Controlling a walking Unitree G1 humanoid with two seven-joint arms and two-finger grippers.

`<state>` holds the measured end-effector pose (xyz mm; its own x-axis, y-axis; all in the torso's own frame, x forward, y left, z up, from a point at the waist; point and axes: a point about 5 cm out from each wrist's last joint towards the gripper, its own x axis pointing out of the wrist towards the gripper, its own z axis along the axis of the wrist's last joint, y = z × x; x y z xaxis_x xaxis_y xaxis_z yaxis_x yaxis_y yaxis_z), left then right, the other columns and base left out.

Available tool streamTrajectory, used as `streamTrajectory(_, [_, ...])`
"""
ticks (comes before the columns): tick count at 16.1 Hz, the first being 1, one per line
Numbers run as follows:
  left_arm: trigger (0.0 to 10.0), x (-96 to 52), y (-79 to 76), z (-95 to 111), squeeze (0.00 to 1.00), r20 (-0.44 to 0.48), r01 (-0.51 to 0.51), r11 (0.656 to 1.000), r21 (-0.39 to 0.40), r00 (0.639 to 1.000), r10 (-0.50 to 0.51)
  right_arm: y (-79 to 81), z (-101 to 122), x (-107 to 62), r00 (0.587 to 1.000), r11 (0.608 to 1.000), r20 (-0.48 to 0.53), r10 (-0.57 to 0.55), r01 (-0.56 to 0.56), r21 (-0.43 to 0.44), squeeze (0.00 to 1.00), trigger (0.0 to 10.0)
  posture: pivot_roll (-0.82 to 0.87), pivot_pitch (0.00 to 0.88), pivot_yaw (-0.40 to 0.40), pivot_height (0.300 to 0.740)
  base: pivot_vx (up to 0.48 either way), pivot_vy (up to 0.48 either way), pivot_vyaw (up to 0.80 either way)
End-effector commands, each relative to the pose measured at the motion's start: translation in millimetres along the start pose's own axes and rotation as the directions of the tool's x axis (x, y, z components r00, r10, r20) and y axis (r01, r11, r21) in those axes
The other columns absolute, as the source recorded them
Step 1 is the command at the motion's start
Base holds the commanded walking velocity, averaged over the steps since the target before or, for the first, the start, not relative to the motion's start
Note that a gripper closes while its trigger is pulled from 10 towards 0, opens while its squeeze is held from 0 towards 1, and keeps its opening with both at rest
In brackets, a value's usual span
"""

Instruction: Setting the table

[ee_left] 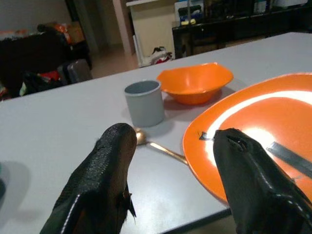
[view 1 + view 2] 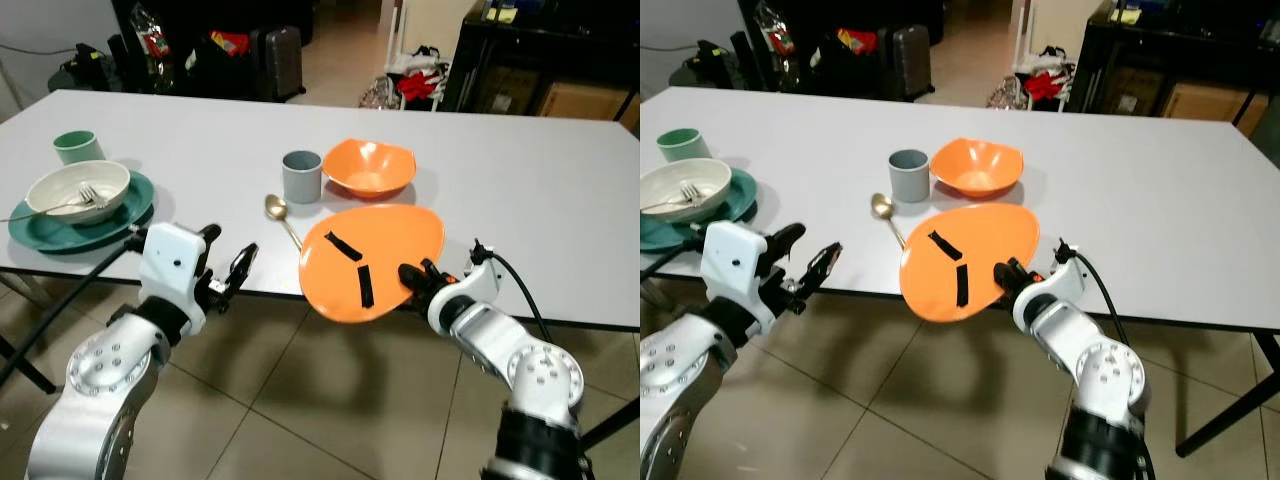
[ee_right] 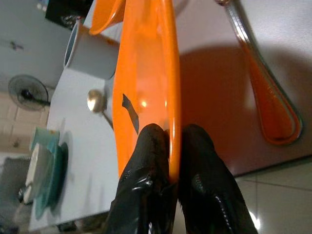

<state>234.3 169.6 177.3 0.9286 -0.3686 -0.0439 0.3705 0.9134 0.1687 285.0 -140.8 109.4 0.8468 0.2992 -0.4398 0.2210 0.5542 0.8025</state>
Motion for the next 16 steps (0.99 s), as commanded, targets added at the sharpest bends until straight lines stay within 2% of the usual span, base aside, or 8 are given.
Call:
streamTrajectory(1, [10.0, 0.0, -0.8, 5, 0.0, 0.01, 0.021, 1.0, 0.017, 1.0, -0.021, 14.6, -12, 8.0, 0.999, 0.994, -0.018, 0.035, -0.032, 0.109, 0.0, 10.0, 0.0, 0.0, 0.031, 0.74, 0.0, 0.0, 0.0])
streamTrajectory(6, [10.0, -6.5, -5.5, 5, 0.0, -0.004, 0.071, 0.997, 0.023, 0.998, -0.07, 17.9, -8, 23.9, 0.999, 0.96, -0.012, 0.032, -0.028, 0.279, 0.0, 10.0, 0.02, 0.0, 0.034, 0.74, 0.0, 0.0, 0.0])
streamTrajectory(10, [10.0, -9.4, -5.0, 5, 0.0, -0.013, 0.071, 0.997, 0.026, 0.997, -0.07, 22.8, -2, 38.7, 0.999, 0.948, -0.004, 0.04, -0.037, 0.316, 0.0, 10.0, 0.03, 0.0, 0.032, 0.74, 0.0, 0.0, 0.0])
streamTrajectory(16, [10.0, -12.4, -4.4, 4, 0.0, -0.026, 0.058, 0.998, 0.031, 0.998, -0.057, 39.2, 4, 62.0, 0.996, 0.931, 0.039, 0.078, -0.087, 0.356, 0.0, 10.0, 0.05, 0.0, 0.027, 0.74, 0.0, 0.0, 0.0])
